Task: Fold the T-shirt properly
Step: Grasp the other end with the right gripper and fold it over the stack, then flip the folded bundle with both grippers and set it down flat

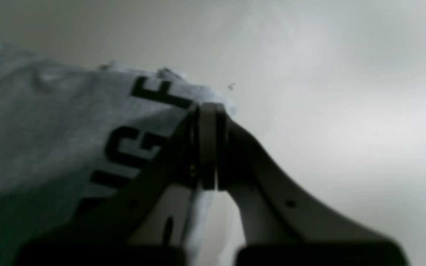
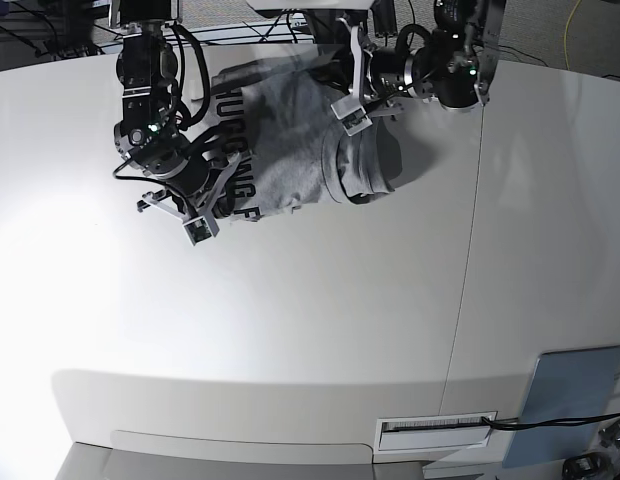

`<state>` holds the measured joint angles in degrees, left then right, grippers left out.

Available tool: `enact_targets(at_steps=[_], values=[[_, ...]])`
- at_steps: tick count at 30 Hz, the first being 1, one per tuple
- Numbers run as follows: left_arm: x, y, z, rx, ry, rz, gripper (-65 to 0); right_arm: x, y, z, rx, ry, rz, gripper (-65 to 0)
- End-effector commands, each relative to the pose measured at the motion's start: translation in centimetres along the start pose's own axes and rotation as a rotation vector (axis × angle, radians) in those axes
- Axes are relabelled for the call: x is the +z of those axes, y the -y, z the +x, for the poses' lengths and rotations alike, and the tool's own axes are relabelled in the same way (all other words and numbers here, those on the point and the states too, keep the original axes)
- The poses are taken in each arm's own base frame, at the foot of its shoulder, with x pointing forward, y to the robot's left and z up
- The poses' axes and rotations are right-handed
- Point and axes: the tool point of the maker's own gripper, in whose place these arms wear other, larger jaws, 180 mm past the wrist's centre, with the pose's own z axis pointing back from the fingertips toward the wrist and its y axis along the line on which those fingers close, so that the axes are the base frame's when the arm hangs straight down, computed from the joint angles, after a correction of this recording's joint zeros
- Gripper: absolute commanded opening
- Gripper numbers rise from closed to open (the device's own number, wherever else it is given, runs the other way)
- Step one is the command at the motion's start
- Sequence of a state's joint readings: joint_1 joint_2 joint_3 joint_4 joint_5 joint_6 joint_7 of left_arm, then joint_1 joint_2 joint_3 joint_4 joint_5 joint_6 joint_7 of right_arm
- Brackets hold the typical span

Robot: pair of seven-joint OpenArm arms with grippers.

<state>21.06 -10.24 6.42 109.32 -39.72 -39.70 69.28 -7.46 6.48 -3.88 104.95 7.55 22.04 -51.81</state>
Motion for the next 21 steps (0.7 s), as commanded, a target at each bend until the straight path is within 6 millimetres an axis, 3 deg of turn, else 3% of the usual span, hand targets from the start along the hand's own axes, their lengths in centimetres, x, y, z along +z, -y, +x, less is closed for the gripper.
enact_targets(at_steps=[1,8,13,17,21], values=[[0.0,-0.1,0.7,-0.012,0.033,0.005,-62.0,0.2,0.3,1.3,0.004,0.044,-0.007,-65.0],[-1.6,-6.1,-2.2,0.063,-0.072,0.162,-62.0,0.2,0.3,0.4,0.004,-0.004,-0.006,-65.0],[-1.4,-12.2,-3.6,0.092,-0.158,0.327,-62.0,0.3,0.2,-1.2,0.002,-0.081,-0.004,-65.0],[0.9,-17.2,-1.9,0.069,-0.115,0.486,-62.0,0.7,-0.5,-2.7,-0.004,-0.107,0.008,-65.0],[3.9,-20.8,2.4,0.034,0.036,0.609,-62.0,2.1,-2.0,-3.9,-0.008,-0.103,0.028,-65.0]])
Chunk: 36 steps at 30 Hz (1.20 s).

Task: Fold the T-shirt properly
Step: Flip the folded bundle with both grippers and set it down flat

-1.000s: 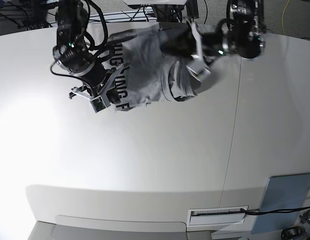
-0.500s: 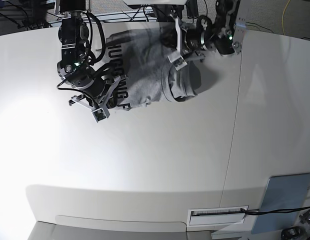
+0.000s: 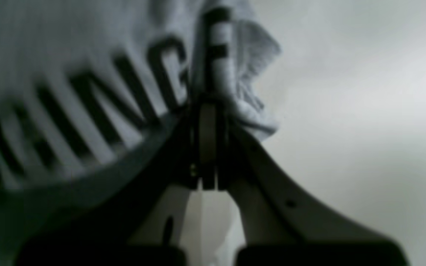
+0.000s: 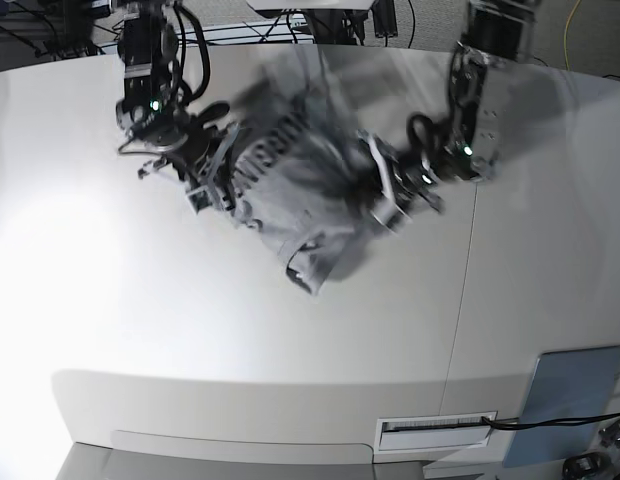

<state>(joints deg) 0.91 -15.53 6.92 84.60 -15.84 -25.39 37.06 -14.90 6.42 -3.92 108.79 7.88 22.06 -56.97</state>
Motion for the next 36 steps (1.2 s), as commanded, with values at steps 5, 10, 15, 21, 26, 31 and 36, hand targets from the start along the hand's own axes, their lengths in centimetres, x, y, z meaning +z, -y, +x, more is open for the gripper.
enact_targets(at_steps=[5,10,15,21,26,31,36], values=[[0.5,-3.2,2.6,0.005,0.025,0.085,-62.0,1.7,-3.3,0.1,0.009,0.07,0.068,-65.0],[0.7,-1.9,5.9,-0.009,0.111,-0.026,-62.1,1.8,-7.7,-0.2,0.058,0.071,0.179,-65.0],[2.3,-0.8,7.8,-0.004,0.169,-0.074,-62.1,2.5,-6.0,2.4,0.039,0.176,0.104,-65.0],[5.7,-0.2,9.5,0.005,0.264,-0.077,-62.1,3.2,0.6,4.3,-0.004,0.229,-0.091,-65.0],[6.8,-0.5,5.9,0.109,0.243,-0.061,-62.0,2.4,3.5,5.3,-0.034,0.241,-0.146,-65.0],[7.7,-1.3,1.5,0.198,0.189,-0.016,-62.0,-0.5,2.4,4.3,-0.06,0.197,-0.078,-65.0],[9.3,-2.2,-0.8,0.242,0.214,0.024,-62.0,-1.7,-2.2,2.3,0.001,0.089,0.032,-65.0]])
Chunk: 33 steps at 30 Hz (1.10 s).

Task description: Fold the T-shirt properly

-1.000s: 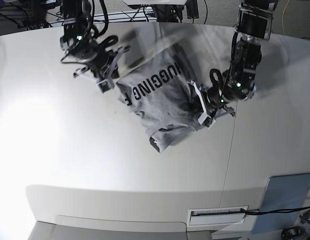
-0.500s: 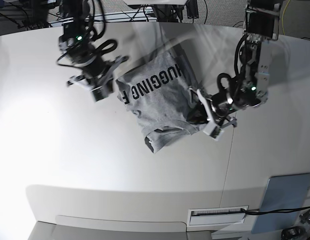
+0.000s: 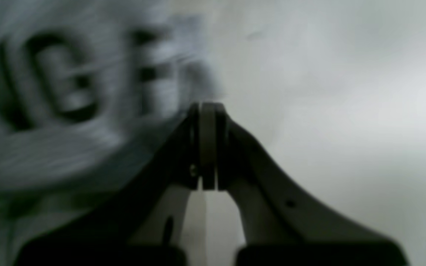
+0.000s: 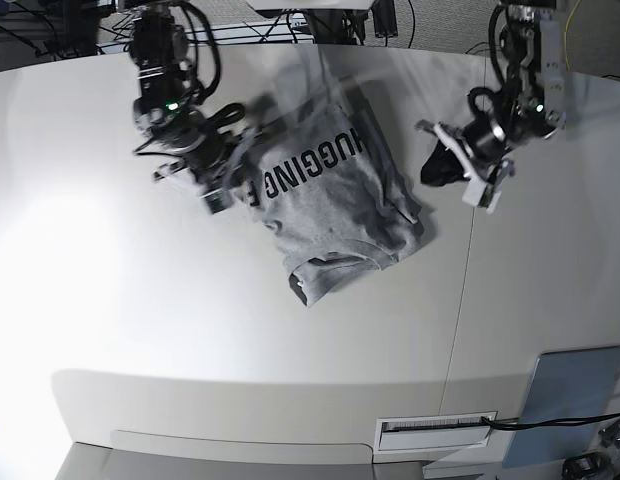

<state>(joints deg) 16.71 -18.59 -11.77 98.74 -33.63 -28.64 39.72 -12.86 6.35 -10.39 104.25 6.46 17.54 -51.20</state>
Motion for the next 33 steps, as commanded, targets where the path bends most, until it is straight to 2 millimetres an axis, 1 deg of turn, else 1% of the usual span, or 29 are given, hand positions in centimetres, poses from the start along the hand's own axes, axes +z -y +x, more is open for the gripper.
enact_targets(at_steps=[1,4,7,10,12,13,15,17,18,19,21,23,26,29,31,33], values=[[0.6,0.1,1.2,-0.018,0.053,-0.017,-62.0,0.2,-1.2,0.6,0.013,0.02,0.03,-65.0],[1.5,-0.5,0.1,-0.008,0.039,-0.001,-62.0,0.0,-5.0,-0.5,0.039,-0.001,0.107,-65.0],[2.6,-1.6,-1.0,0.018,0.027,0.04,-62.0,0.1,-8.1,-1.2,0.056,-0.009,0.169,-65.0],[3.9,-2.7,-2.0,0.037,0.015,0.078,-62.0,0.5,-10.3,-1.6,0.078,-0.013,0.217,-65.0],[4.9,-3.0,-2.8,0.03,0.007,0.078,-62.0,1.1,-10.8,-1.6,0.084,-0.014,0.224,-65.0],[5.5,-3.2,-3.1,0.034,0.01,0.076,-62.0,1.5,-10.6,-1.6,0.081,-0.008,0.209,-65.0],[7.0,-3.6,-3.6,0.057,0.025,0.083,-62.1,2.6,-9.5,-1.2,0.086,0.012,0.14,-65.0],[8.6,-4.3,-3.8,0.082,0.056,0.097,-62.5,4.2,-7.8,-0.9,0.098,0.028,0.06,-65.0],[9.6,-4.9,-3.9,0.101,0.071,0.12,-63.9,5.1,-6.9,-0.9,0.102,0.032,0.021,-65.0],[10.6,-5.5,-4.1,0.121,0.081,0.144,-65.0,6.1,-5.9,-1.0,0.107,0.03,-0.017,-65.0],[12.6,-6.7,-4.8,0.148,0.086,0.198,-65.0,8.1,-3.9,-1.4,0.113,0.021,-0.09,-65.0],[14.5,-7.7,-5.9,0.162,0.065,0.256,-65.0,10.1,-2.0,-2.3,0.112,-0.001,-0.158,-65.0],[17.5,-8.8,-8.0,0.187,0.004,0.332,-65.0,12.6,0.8,-4.6,0.102,-0.068,-0.248,-65.0],[20.2,-9.1,-10.7,0.217,-0.09,0.385,-65.0,14.8,3.2,-8.0,0.083,-0.174,-0.33,-65.0],[21.7,-8.5,-12.8,0.24,-0.166,0.397,-65.0,16.4,4.1,-10.6,0.073,-0.256,-0.364,-65.0],[22.9,-7.7,-14.7,0.262,-0.227,0.398,-65.0,18.1,4.2,-13.2,0.065,-0.342,-0.375,-65.0]])
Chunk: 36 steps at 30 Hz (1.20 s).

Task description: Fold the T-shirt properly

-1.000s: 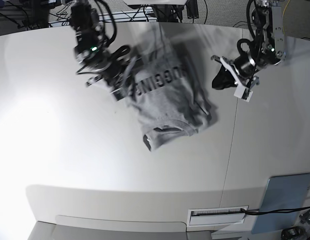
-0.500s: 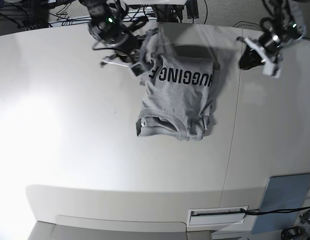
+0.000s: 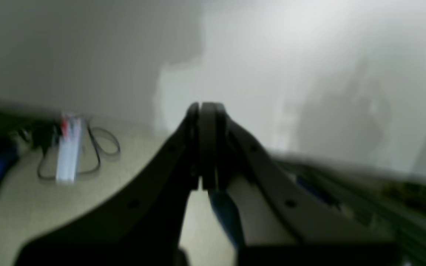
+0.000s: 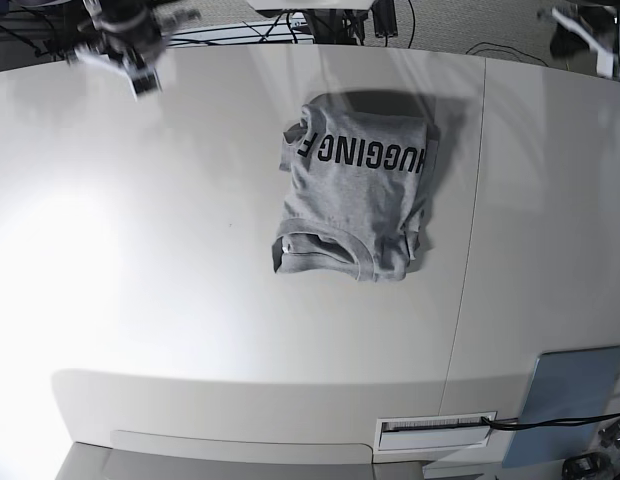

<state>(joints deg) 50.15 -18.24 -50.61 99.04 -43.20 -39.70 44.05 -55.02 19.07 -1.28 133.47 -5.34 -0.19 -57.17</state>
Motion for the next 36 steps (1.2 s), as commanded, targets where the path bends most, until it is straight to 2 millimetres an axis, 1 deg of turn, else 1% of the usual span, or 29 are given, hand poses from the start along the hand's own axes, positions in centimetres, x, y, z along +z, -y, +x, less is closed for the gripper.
enact_targets(at_steps=[1,3,6,9,12,15,17,19,21,23,25,26,28,29,31,33,36], values=[[0.9,-0.2,-0.2,-0.009,-0.003,0.002,-65.0,0.8,0.4,-1.0,0.011,-0.022,-0.009,-65.0],[1.6,-0.4,-2.0,0.007,-0.051,0.009,-65.0,1.6,0.4,-3.8,0.013,-0.101,-0.012,-65.0],[2.1,-1.1,-4.2,0.049,-0.103,0.021,-65.0,2.8,0.2,-7.2,0.035,-0.203,0.003,-65.0],[2.0,-2.1,-6.7,0.115,-0.148,0.04,-65.0,2.7,-0.2,-11.0,0.053,-0.317,0.017,-65.0],[1.3,-2.9,-9.4,0.18,-0.182,0.055,-65.0,1.2,-0.4,-15.6,0.066,-0.438,0.018,-65.0],[-0.3,-2.6,-12.9,0.216,-0.251,0.051,-65.0,-0.9,-0.1,-20.5,0.068,-0.558,0.002,-65.0],[-1.4,-1.8,-15.6,0.221,-0.305,0.034,-65.0,-2.4,0.2,-23.6,0.063,-0.633,-0.01,-65.0],[-2.6,-1.0,-17.6,0.215,-0.328,0.016,-65.0,-3.9,0.5,-26.3,0.053,-0.695,-0.022,-65.0],[-3.9,0.0,-18.9,0.204,-0.336,-0.007,-65.0,-5.4,0.5,-28.7,0.044,-0.745,-0.019,-65.0],[-5.2,1.0,-19.9,0.203,-0.347,-0.035,-64.6,-7.0,0.1,-30.4,0.038,-0.771,0.016,-65.0],[-6.4,2.2,-20.6,0.207,-0.359,-0.066,-61.2,-8.8,-0.8,-31.5,0.007,-0.756,0.064,-65.0],[-7.0,2.7,-20.9,0.214,-0.366,-0.082,-60.3,-9.8,-1.3,-31.7,-0.025,-0.733,0.089,-65.0],[-8.2,3.8,-21.5,0.228,-0.388,-0.106,-59.7,-11.5,-2.8,-31.6,-0.103,-0.673,0.15,-65.0],[-8.9,3.9,-21.6,0.237,-0.396,-0.093,-59.7,-12.4,-3.4,-31.3,-0.143,-0.638,0.179,-65.0],[-10.4,4.3,-21.8,0.265,-0.404,-0.064,-59.7,-14.1,-4.5,-29.9,-0.232,-0.549,0.226,-65.0],[-12.0,5.1,-21.8,0.304,-0.403,-0.045,-59.7,-15.7,-5.6,-27.9,-0.318,-0.452,0.26,-65.0],[-14.4,7.0,-21.9,0.282,-0.42,-0.047,-59.7,-17.6,-7.6,-24.7,-0.403,-0.344,0.301,-65.0]])
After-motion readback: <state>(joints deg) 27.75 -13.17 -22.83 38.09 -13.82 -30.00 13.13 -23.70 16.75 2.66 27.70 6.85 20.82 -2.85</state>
